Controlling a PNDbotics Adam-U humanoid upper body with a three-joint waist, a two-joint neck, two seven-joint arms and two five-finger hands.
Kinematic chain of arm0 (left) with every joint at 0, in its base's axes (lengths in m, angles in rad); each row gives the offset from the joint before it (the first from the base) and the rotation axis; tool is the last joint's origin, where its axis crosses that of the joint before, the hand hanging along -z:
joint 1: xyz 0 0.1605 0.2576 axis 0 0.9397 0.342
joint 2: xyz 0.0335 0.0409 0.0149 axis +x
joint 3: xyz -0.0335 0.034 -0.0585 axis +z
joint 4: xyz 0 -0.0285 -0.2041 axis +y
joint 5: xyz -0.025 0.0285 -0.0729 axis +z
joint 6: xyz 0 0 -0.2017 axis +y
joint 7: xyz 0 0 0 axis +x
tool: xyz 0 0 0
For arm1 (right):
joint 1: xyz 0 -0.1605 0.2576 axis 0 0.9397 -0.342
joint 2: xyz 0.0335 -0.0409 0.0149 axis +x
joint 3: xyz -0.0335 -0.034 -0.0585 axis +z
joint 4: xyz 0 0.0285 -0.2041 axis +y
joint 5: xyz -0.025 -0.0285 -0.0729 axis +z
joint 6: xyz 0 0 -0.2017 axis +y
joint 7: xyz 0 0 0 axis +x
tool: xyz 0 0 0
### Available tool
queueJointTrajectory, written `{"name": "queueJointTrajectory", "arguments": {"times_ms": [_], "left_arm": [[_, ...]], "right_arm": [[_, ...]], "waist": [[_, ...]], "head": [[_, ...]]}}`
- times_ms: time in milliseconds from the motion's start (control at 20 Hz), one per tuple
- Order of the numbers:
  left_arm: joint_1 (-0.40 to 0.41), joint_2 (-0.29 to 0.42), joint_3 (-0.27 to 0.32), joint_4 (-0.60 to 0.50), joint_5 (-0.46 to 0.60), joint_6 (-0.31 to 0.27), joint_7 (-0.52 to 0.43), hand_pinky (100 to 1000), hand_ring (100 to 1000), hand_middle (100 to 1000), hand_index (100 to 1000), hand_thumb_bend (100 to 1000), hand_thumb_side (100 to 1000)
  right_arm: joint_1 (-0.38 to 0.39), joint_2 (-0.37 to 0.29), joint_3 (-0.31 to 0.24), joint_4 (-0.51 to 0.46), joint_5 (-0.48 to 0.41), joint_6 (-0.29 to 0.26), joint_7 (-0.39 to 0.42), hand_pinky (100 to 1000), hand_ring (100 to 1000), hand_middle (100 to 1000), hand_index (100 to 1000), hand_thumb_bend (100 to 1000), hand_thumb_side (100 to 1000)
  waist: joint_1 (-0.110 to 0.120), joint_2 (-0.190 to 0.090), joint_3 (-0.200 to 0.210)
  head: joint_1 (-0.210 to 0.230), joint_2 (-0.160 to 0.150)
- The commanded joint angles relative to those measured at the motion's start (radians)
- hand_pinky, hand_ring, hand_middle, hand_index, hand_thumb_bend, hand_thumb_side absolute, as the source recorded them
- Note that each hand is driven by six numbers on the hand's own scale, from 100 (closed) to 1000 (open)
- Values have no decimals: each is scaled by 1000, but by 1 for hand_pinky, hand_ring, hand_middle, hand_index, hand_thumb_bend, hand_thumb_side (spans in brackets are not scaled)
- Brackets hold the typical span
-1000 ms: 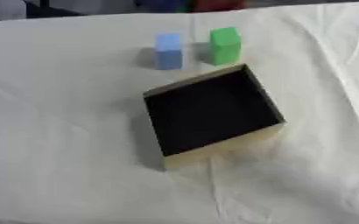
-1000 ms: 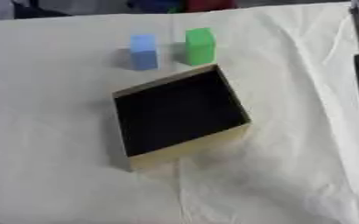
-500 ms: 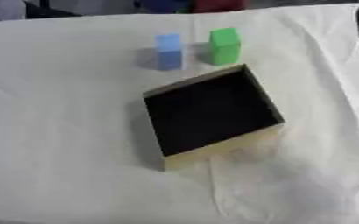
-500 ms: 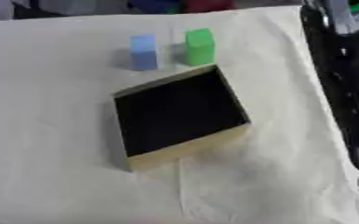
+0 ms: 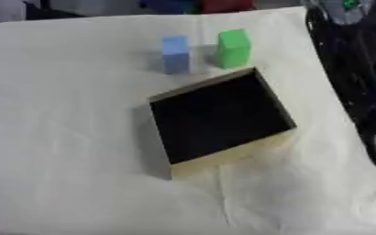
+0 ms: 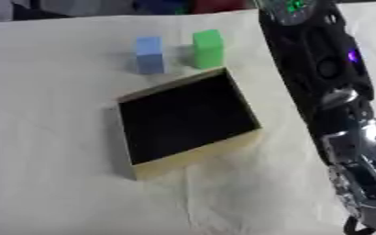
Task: Pick up objects on the table and place them in the box.
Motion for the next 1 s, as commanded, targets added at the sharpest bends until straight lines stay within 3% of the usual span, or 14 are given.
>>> {"name": "queueJointTrajectory", "arguments": {"times_ms": [50, 550, 800, 1000], "left_arm": [[-16, 12, 0, -18, 9, -1, -6, 774, 675, 719, 887, 254, 740], [-19, 11, -2, -18, 12, -2, -9, 774, 675, 720, 887, 252, 739], [-17, 11, -3, -18, 13, -1, -12, 774, 675, 720, 887, 251, 740], [-17, 11, -5, -18, 13, -1, -14, 773, 675, 719, 886, 250, 739]], "right_arm": [[-38, 23, -24, 83, 68, -8, -2, 902, 770, 700, 959, 100, 1000], [-42, 60, -81, 271, 208, -9, 33, 904, 803, 746, 985, 100, 1000], [-41, 54, -79, 308, 293, -10, 132, 907, 836, 786, 1000, 100, 1000], [-51, 44, -82, 333, 413, -7, 234, 911, 855, 805, 1000, 100, 1000]], "waist": [[2, -23, 5], [3, -28, 7], [5, -30, 6], [6, -34, 5]], "head": [[-5, -3], [-7, -8], [-4, -6], [-2, -4]]}}
